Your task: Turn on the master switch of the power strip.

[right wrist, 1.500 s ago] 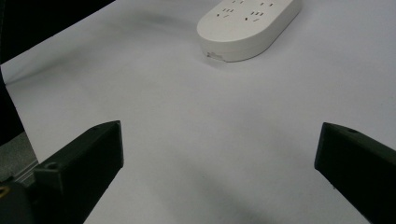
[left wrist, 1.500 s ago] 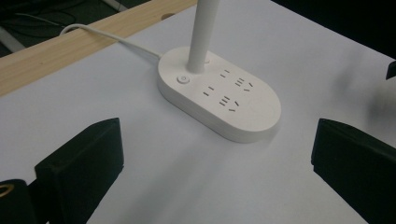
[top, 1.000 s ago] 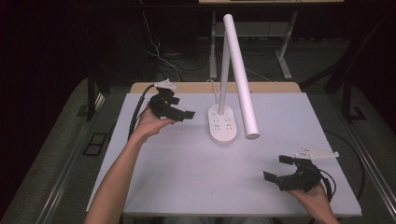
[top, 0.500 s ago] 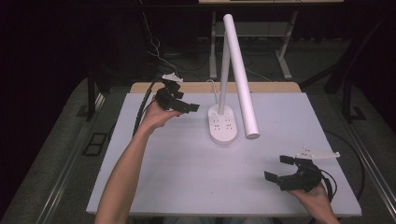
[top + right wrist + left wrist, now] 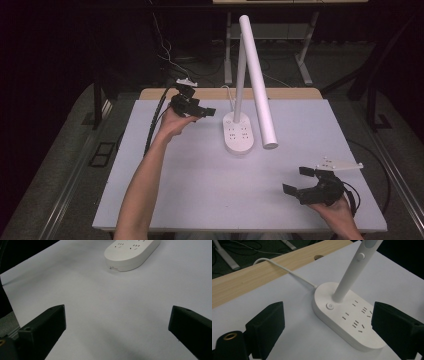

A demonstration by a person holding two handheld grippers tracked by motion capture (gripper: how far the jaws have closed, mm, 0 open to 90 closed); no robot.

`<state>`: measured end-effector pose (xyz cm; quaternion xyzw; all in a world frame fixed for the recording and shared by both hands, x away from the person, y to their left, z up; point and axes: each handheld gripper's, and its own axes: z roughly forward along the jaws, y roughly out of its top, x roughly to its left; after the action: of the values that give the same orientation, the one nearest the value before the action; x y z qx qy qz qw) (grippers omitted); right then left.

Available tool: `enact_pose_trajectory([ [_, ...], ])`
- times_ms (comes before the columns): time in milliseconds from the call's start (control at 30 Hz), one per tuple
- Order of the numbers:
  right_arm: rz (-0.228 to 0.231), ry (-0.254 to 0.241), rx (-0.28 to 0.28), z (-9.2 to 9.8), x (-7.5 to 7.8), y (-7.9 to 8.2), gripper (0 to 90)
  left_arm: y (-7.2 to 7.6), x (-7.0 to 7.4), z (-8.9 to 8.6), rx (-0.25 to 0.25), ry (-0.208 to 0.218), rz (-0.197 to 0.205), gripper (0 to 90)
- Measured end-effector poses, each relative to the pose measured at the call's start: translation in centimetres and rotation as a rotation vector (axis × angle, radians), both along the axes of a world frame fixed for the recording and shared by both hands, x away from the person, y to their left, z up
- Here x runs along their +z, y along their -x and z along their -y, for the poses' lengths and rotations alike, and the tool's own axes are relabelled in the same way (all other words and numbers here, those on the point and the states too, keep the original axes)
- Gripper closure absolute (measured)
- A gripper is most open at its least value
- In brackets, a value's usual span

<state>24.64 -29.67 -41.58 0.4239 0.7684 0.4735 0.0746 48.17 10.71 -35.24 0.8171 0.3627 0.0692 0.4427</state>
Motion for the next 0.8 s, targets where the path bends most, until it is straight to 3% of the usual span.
enact_pose_trajectory([
  [400,0.002,0.006,0.006,-0.1,-0.1,0.0,0.7,-0.9,-1.1,0.4,0.052,0.052,-0.008,18.9],
  [600,0.000,0.008,0.008,-0.1,-0.1,0.0,0.7,-1.0,-1.6,0.9,0.075,0.081,-0.012,29.8],
  [800,0.003,0.011,0.010,-0.1,-0.1,-0.1,0.7,-0.8,-1.8,1.9,0.079,0.089,0.015,42.5],
])
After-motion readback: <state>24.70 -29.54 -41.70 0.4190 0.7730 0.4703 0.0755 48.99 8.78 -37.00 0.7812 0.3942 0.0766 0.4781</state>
